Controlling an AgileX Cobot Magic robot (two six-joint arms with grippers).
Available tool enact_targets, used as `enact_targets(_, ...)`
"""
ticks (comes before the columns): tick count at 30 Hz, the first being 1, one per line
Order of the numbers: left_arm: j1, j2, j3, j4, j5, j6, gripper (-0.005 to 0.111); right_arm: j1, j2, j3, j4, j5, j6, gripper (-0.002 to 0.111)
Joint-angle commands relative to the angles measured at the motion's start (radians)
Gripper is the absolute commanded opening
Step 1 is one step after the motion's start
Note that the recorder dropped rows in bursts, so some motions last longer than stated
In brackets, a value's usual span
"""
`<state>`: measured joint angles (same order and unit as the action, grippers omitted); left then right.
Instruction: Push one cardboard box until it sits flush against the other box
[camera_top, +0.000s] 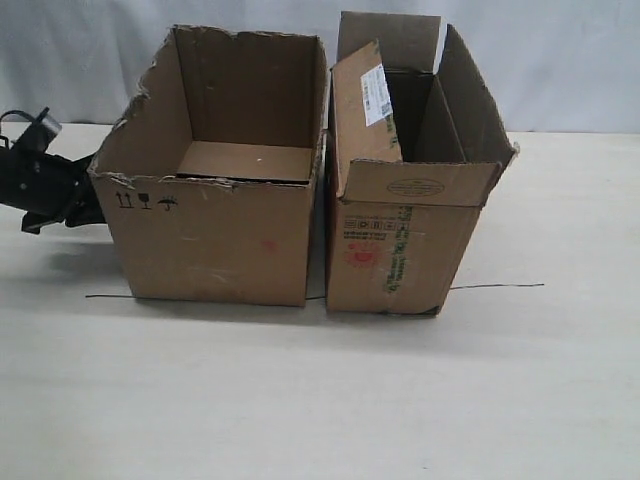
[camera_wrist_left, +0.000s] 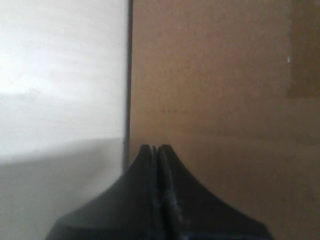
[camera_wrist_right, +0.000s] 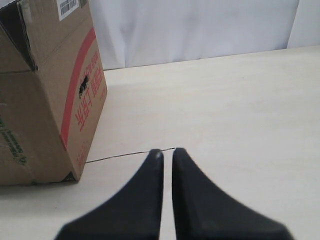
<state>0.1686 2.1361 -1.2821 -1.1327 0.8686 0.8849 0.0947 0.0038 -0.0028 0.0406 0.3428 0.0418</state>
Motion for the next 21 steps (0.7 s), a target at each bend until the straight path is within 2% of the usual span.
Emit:
enact_targets(1, -0.024, -0.001, 0.000, -0.047, -0.019, 0.032, 0.000, 0.002, -0.004, 0.003, -0.001, -0.001, -0.004, 0.005)
enact_targets(6, -0.056, 0.000, 0.000, -0.088, -0.103, 0.057, 0.000, 0.002, -0.004, 0.003, -0.001, -0.001, -0.004, 0.005)
enact_targets(10, -0.056, 0.009, -0.026, -0.087, -0.119, 0.060, 0.000, 0.002, -0.004, 0.003, -0.001, -0.001, -0.004, 0.005)
enact_targets(21, -0.056, 0.200, -0.305, -0.091, 0.000, -0.049, 0.000, 0.002, -0.004, 0.003, -0.001, -0.001, -0.004, 0.005)
